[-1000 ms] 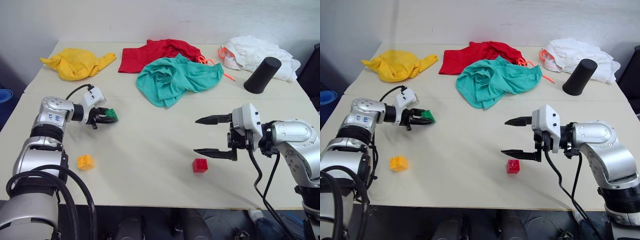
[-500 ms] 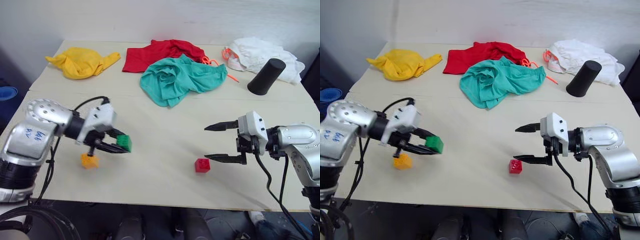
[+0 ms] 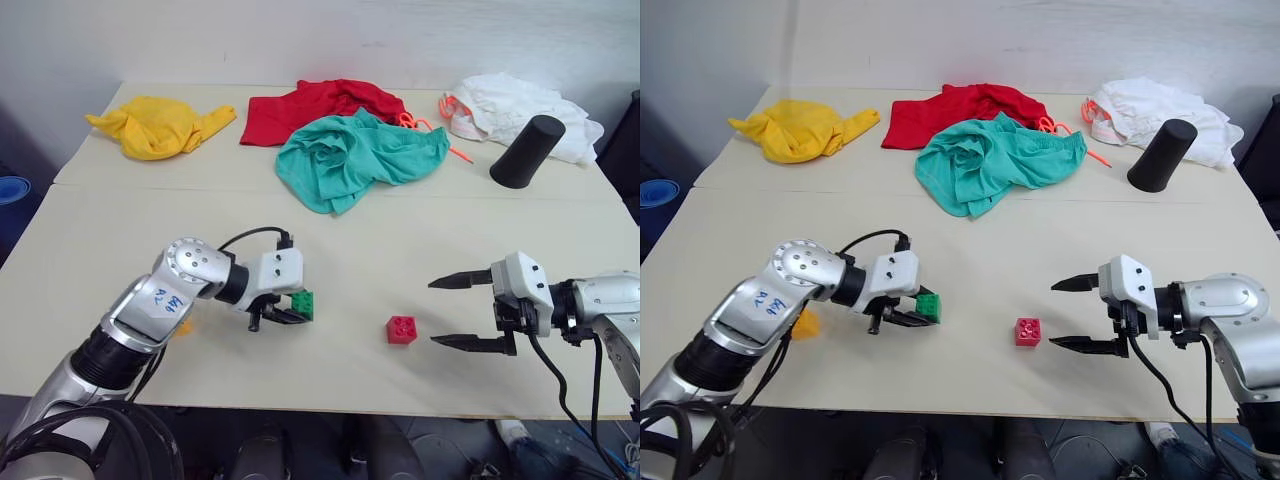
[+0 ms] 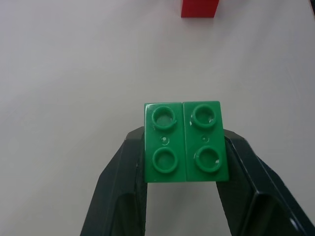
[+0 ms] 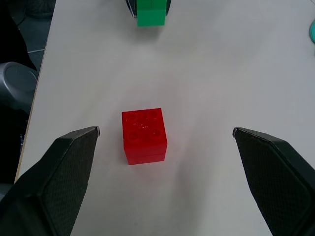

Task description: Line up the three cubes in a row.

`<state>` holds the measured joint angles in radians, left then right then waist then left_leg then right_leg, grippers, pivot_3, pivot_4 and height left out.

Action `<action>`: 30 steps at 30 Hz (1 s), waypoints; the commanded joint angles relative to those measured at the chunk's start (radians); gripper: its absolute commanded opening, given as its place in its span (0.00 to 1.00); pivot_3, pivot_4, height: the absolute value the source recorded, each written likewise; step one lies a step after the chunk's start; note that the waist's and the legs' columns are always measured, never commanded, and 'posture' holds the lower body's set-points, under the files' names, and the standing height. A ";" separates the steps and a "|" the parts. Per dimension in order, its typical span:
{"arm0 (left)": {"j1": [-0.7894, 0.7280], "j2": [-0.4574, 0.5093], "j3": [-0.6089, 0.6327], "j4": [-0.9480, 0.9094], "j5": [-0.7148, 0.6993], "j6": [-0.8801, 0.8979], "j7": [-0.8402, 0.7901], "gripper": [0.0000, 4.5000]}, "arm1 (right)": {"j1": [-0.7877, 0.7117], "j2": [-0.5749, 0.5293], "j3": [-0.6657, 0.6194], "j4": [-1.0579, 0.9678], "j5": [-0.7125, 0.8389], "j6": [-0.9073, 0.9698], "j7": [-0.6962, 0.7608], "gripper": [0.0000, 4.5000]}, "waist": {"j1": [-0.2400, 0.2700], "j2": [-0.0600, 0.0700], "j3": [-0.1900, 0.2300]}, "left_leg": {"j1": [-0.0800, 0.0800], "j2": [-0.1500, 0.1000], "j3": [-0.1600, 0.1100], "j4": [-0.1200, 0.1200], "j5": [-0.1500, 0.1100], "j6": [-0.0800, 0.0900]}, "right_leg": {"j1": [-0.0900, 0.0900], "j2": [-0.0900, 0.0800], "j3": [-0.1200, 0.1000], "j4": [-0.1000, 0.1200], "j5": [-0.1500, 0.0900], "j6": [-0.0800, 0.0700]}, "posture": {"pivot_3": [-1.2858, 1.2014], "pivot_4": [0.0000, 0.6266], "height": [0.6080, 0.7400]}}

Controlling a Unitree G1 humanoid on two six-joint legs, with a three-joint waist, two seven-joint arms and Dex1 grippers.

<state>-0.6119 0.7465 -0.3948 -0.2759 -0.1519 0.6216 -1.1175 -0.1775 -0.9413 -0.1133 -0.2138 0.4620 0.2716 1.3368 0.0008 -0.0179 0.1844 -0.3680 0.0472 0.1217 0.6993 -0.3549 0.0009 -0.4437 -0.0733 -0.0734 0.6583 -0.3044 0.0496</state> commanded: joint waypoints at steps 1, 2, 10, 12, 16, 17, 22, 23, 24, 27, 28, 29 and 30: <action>0.017 -0.021 -0.016 0.005 0.009 -0.041 -0.005 0.33 | 0.022 -0.026 -0.045 -0.048 0.011 -0.005 -0.010 1.00 | 0.001 0.000 0.000 | 0.000 0.000 0.000 0.000 0.000 0.000 | 0.000 0.000 0.000 0.000 0.000 0.000 | 0.52 0.24 1.00; 0.021 -0.027 -0.023 0.011 0.013 -0.047 -0.003 0.33 | 0.028 -0.026 -0.048 -0.055 0.012 0.000 -0.014 1.00 | 0.002 0.000 0.000 | 0.000 0.000 0.000 0.000 0.000 0.000 | 0.000 0.000 0.000 0.000 0.000 0.000 | 0.52 0.24 1.00; 0.052 -0.034 -0.042 -0.007 0.024 -0.065 -0.010 0.33 | 0.040 -0.025 -0.044 -0.078 0.016 0.000 -0.027 1.00 | 0.000 0.000 0.000 | 0.000 0.000 0.000 0.000 0.000 0.000 | 0.000 0.000 0.000 0.000 0.000 0.000 | 0.52 0.24 1.00; 0.060 -0.035 -0.047 0.003 0.035 -0.082 -0.007 0.33 | 0.037 -0.024 -0.041 -0.080 0.014 0.001 -0.029 1.00 | 0.001 0.000 0.000 | 0.000 0.000 0.000 0.000 0.000 0.000 | 0.000 0.000 0.000 0.000 0.000 0.000 | 0.52 0.24 1.00; 0.066 -0.051 -0.048 0.021 0.051 -0.105 0.000 0.33 | 0.031 -0.020 -0.035 -0.081 0.012 -0.002 -0.031 1.00 | 0.002 0.000 0.000 | 0.000 0.000 0.000 0.000 0.000 0.000 | 0.000 0.000 0.000 0.000 0.000 0.000 | 0.52 0.24 1.00; 0.067 -0.056 -0.048 0.027 0.057 -0.113 0.005 0.33 | 0.028 -0.018 -0.033 -0.080 0.012 -0.003 -0.033 1.00 | 0.002 0.000 0.000 | 0.000 0.000 0.000 0.000 0.000 0.000 | 0.000 0.000 0.000 0.000 0.000 0.000 | 0.52 0.24 1.00; 0.071 -0.069 -0.041 0.039 0.063 -0.123 0.011 0.33 | 0.022 -0.014 -0.025 -0.082 0.012 -0.002 -0.040 1.00 | 0.003 0.000 0.000 | 0.000 0.000 0.000 0.001 0.000 0.000 | 0.000 0.000 0.000 0.000 0.000 0.000 | 0.52 0.24 1.00; 0.072 -0.069 -0.042 0.038 0.065 -0.123 0.011 0.33 | 0.021 -0.013 -0.023 -0.083 0.011 -0.003 -0.041 1.00 | 0.004 0.000 0.000 | 0.000 0.000 0.000 0.001 0.000 0.000 | 0.000 0.000 0.000 0.000 0.000 0.000 | 0.52 0.24 1.00; 0.074 -0.069 -0.043 0.036 0.067 -0.123 0.013 0.33 | 0.022 -0.012 -0.022 -0.083 0.011 -0.005 -0.042 1.00 | 0.005 0.000 0.000 | 0.000 0.000 0.000 0.001 0.000 0.000 | 0.000 -0.001 0.000 0.000 0.000 0.000 | 0.52 0.24 1.00; 0.075 -0.067 -0.048 0.029 0.077 -0.129 0.015 0.33 | 0.014 -0.009 -0.015 -0.076 0.009 -0.010 -0.043 1.00 | 0.006 0.000 0.000 | 0.000 0.000 0.000 0.001 0.000 0.000 | 0.000 -0.001 0.000 0.000 0.000 0.000 | 0.52 0.24 1.00; 0.074 -0.067 -0.049 0.030 0.079 -0.130 0.015 0.33 | 0.011 -0.009 -0.014 -0.075 0.009 -0.009 -0.042 1.00 | 0.007 0.000 0.000 | 0.000 0.000 0.000 0.001 0.000 0.000 | 0.000 -0.001 0.000 0.000 0.000 0.000 | 0.52 0.24 1.00; 0.073 -0.069 -0.049 0.031 0.080 -0.130 0.015 0.33 | 0.011 -0.009 -0.013 -0.074 0.009 -0.011 -0.041 1.00 | 0.008 0.000 0.000 | 0.000 0.000 0.000 0.001 0.000 0.000 | 0.000 -0.001 0.000 0.001 0.000 0.000 | 0.52 0.24 1.00; 0.072 -0.071 -0.049 0.033 0.081 -0.130 0.015 0.33 | 0.011 -0.009 -0.012 -0.074 0.010 -0.012 -0.039 1.00 | 0.008 0.000 0.000 | 0.000 0.000 0.000 0.001 0.000 0.000 | 0.000 -0.001 0.000 0.001 0.000 0.000 | 0.52 0.24 1.00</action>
<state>-0.5450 0.6785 -0.4392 -0.2326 -0.0925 0.4944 -1.1134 -0.1553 -0.9500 -0.1198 -0.2682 0.4615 0.2702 1.2948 0.0092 -0.0178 0.1844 -0.3675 0.0468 0.1214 0.7003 -0.3549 0.0010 -0.4432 -0.0739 -0.0737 0.6589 -0.3044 0.0497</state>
